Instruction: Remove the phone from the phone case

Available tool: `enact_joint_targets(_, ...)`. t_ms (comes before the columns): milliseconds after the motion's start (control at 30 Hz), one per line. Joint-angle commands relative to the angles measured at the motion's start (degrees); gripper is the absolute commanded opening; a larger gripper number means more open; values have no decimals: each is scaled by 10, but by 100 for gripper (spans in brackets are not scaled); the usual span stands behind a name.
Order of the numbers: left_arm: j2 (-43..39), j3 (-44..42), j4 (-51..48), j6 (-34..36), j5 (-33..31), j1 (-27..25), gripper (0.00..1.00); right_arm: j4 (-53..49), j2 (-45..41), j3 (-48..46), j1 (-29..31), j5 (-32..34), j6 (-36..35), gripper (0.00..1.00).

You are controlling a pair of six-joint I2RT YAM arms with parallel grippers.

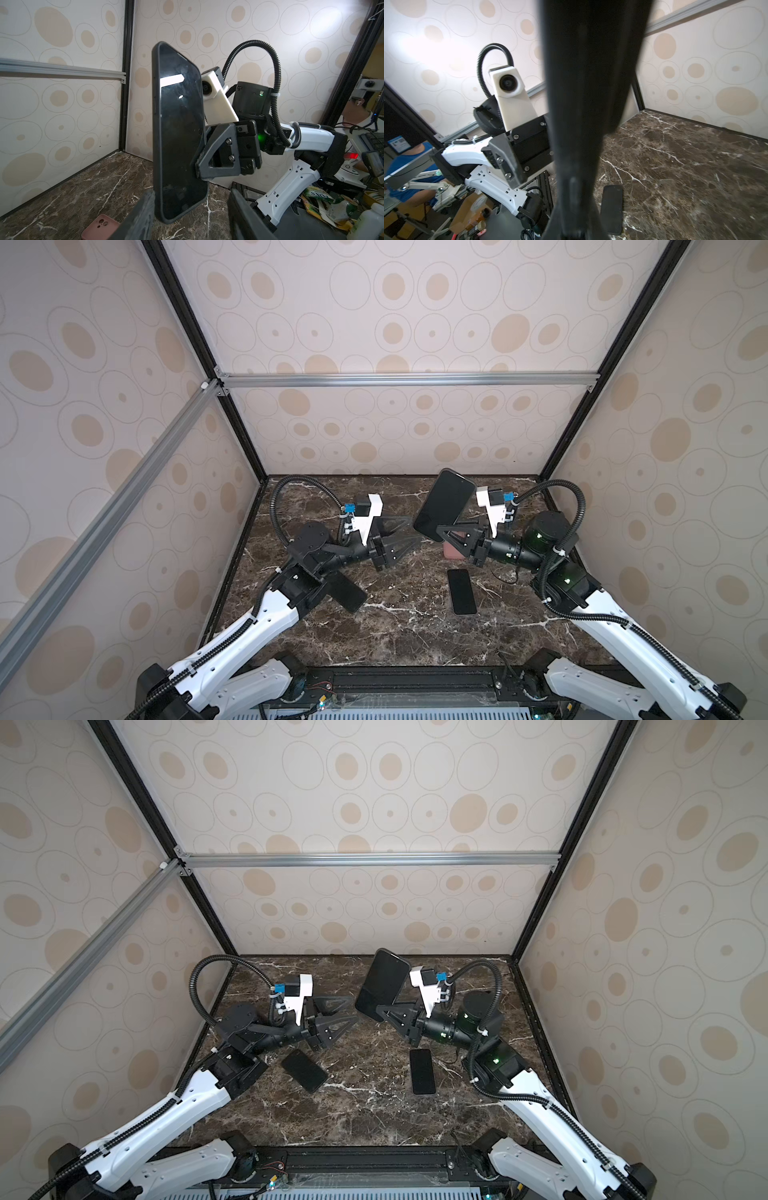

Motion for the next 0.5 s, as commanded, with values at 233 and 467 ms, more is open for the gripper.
enact_joint_targets(233,10,-3,119,-98,95,15,38,164,26,2,-4,-105,64,0)
enact_joint_targets(467,18,-4,172,-144,146,15,30,198,56,18,-3,-144,82,0)
